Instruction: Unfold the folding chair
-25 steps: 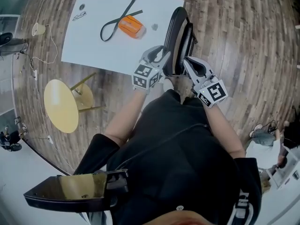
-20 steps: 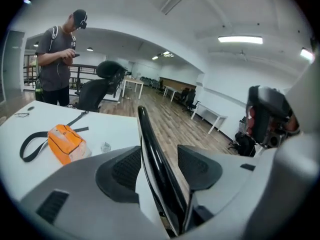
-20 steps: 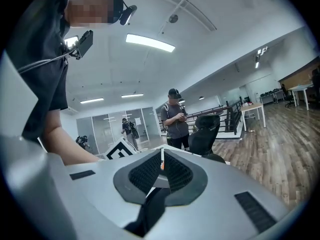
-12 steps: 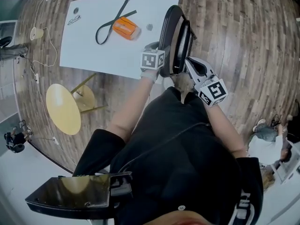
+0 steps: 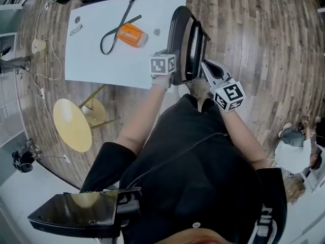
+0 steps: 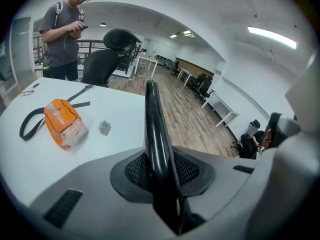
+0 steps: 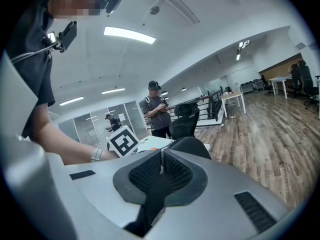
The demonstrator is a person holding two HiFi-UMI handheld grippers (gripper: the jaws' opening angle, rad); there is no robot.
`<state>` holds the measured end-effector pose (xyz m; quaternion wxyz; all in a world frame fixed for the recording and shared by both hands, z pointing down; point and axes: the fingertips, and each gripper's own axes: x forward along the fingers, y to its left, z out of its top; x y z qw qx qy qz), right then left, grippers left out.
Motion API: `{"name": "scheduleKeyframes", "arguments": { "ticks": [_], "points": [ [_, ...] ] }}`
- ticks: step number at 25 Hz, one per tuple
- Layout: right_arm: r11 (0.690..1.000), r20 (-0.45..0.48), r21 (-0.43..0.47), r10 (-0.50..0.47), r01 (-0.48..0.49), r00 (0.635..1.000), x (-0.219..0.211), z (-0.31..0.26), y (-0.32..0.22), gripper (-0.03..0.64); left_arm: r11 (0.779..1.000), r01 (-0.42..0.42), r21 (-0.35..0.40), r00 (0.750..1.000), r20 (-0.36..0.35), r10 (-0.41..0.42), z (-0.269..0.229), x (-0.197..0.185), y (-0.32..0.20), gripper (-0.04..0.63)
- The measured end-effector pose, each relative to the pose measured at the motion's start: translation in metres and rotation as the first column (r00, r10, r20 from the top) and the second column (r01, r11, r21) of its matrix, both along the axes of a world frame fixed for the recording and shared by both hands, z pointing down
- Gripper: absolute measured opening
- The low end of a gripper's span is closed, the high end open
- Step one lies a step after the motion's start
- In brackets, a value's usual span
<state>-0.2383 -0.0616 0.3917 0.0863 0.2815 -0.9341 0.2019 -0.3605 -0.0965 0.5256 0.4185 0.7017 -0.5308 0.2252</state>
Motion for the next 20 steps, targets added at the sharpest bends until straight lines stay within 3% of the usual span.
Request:
{"name": "scheduleKeyframes", "arguments": {
  "ticks": [6, 11, 20],
  "points": [
    [0.982, -0.085, -0.15, 0.107, -0.119, 0.991, 0.011, 0.053, -0.012, 0.009, 1.0, 0.018, -0.025, 1.0, -0.016, -0.019, -0.002, -0.003, -0.002, 0.08],
    [0.963, -0.187, -0.215, 0.124, -0.164, 0.974, 0.01, 0.115, -0.012, 0.011, 1.0, -0.001, -0.027, 1.0, -0.03, 0.001, -0.007, 0.017, -0.002, 0.078],
    [0.911, -0.398, -0.319, 0.12, -0.26, 0.909, 0.015, 0.253, -0.016, 0.212, 1.0, 0.005, -0.014, 1.0, -0.026, -0.005, -0.019, 0.056, -0.003, 0.078]
  ]
}}
